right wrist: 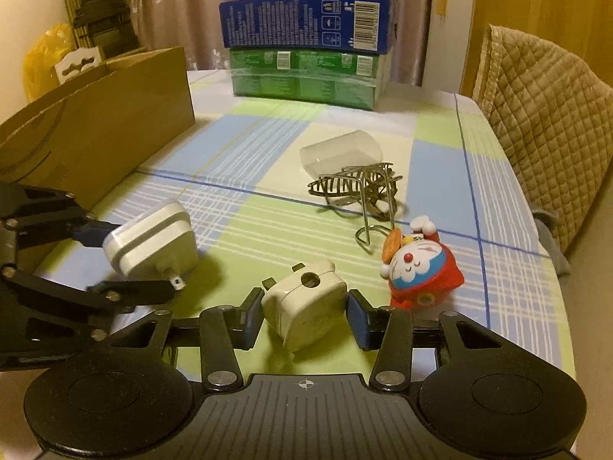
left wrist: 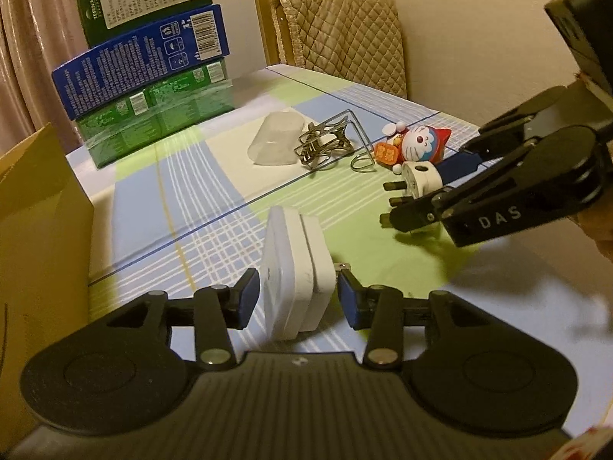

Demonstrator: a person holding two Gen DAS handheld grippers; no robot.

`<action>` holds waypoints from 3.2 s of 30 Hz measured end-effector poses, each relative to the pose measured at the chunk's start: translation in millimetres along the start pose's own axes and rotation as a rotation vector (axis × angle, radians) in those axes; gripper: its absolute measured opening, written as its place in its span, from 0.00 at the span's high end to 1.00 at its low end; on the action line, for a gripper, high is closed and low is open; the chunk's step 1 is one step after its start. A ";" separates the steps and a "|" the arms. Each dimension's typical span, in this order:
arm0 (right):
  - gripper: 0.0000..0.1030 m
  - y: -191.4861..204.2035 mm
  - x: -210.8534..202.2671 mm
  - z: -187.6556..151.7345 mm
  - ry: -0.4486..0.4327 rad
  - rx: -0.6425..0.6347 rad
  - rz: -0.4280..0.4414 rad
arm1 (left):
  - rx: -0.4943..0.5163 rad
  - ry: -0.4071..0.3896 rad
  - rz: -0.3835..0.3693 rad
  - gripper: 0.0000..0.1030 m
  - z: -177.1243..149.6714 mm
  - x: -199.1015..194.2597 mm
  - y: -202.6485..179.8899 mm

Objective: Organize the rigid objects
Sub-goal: 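Grasp the white square adapter with the left tool while the right tool grasps the round adapter, then carry both white adapters with both tools over the cardboard box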

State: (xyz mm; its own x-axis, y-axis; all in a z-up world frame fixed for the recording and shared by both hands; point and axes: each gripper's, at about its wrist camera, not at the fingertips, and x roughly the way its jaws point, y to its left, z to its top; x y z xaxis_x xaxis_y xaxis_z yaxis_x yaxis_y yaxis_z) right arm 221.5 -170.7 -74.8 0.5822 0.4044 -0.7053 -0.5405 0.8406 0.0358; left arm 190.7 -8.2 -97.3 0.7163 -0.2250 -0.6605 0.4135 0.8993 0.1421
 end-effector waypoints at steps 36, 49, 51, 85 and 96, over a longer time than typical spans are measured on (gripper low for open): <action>0.59 53.4 -116.7 -9.5 -0.071 0.182 -0.071 | -0.235 -0.006 0.049 0.75 7.7 -117.7 1.8; 0.59 100.2 -166.6 -4.0 -0.119 0.137 -0.064 | -0.284 -0.038 0.088 0.75 4.2 -185.5 7.8; 0.59 104.7 -170.4 -2.5 -0.124 0.131 -0.063 | -0.286 -0.044 0.092 0.75 4.5 -191.5 9.2; 0.58 251.0 -87.3 134.3 -0.155 -0.082 0.256 | -0.323 -0.012 0.337 0.75 -25.8 -251.4 207.2; 0.58 279.6 -15.0 142.2 -0.065 -0.090 0.274 | -0.309 0.058 0.315 0.75 -48.0 -206.8 250.6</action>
State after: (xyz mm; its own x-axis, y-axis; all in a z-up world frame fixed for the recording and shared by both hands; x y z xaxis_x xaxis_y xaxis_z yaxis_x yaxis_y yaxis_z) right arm 148.0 109.5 46.4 0.4430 0.6366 -0.6313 -0.7329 0.6627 0.1540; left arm 119.3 281.7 39.6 0.7439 0.0915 -0.6620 -0.0137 0.9925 0.1217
